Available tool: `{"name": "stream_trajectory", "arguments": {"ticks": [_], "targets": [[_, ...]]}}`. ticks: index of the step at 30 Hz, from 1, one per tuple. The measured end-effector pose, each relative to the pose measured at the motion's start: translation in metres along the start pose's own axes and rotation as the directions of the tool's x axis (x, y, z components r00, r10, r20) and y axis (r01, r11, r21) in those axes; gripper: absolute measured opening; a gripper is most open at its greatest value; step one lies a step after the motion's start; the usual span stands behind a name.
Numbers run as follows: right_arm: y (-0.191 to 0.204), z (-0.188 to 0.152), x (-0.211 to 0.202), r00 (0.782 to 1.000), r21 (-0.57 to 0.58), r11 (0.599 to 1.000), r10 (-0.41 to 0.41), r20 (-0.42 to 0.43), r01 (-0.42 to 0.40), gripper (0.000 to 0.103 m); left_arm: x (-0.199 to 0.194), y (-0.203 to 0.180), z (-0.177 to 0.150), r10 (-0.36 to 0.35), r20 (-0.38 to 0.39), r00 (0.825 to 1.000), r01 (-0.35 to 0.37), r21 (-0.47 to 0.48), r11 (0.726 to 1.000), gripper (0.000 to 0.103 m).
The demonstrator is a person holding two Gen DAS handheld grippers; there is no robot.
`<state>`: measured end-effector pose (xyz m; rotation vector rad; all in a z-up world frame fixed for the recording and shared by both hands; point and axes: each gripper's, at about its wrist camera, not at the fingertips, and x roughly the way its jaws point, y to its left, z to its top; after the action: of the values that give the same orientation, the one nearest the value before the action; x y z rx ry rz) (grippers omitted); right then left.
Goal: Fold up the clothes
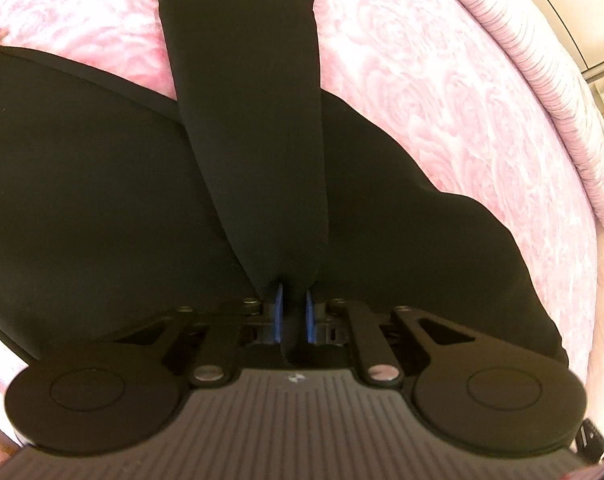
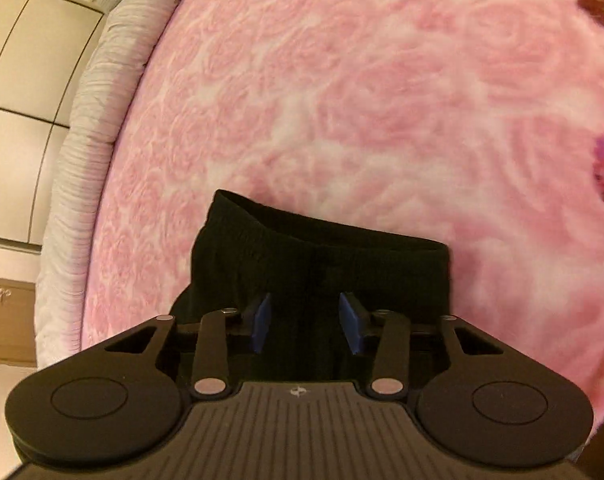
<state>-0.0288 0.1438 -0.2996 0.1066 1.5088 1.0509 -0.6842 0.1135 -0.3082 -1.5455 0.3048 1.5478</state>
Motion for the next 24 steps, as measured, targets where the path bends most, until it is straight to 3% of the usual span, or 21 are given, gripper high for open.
{"name": "stream_trajectory", "arguments": {"ticks": [4,5,6,8,13,16,20,24], "targets": [[0.011,0.003,0.006,1.000,-0.067,0.998,-0.002,0.017,0.003,0.043,0.002,0.003,-0.003,-0.008,0.009,1.000,0.008,0.023,1.000,0.010],[0.011,0.004,0.008,1.000,-0.077,0.997,-0.008,0.016,0.009,0.031,0.003,0.003,-0.005,-0.005,0.016,1.000,0.005,0.037,0.999,0.005],[0.010,0.004,0.010,1.000,-0.085,0.996,-0.014,0.013,0.015,0.025,0.001,0.002,-0.006,-0.002,0.029,1.000,0.001,0.054,0.999,0.000],[0.012,0.004,0.006,1.000,-0.099,0.995,-0.019,0.024,0.022,0.015,-0.010,-0.002,-0.009,0.003,0.074,0.997,-0.010,0.090,0.996,0.000],[0.019,-0.004,-0.035,0.998,-0.150,0.989,0.024,0.051,-0.016,0.011,-0.065,-0.005,-0.034,-0.002,0.208,0.978,-0.027,0.138,0.990,0.000],[0.006,-0.010,-0.053,0.999,-0.141,0.990,0.013,0.047,-0.006,0.011,-0.068,0.000,-0.055,0.010,0.186,0.983,-0.037,0.146,0.989,0.000],[-0.025,-0.014,-0.045,0.998,-0.084,0.995,-0.053,0.030,0.055,0.012,-0.046,0.010,-0.065,0.027,0.133,0.991,-0.042,0.108,0.993,0.001],[-0.030,-0.015,-0.033,0.997,-0.095,0.993,-0.073,0.036,0.076,0.013,-0.049,0.015,-0.071,0.040,0.147,0.988,-0.058,0.118,0.991,0.000]]}}
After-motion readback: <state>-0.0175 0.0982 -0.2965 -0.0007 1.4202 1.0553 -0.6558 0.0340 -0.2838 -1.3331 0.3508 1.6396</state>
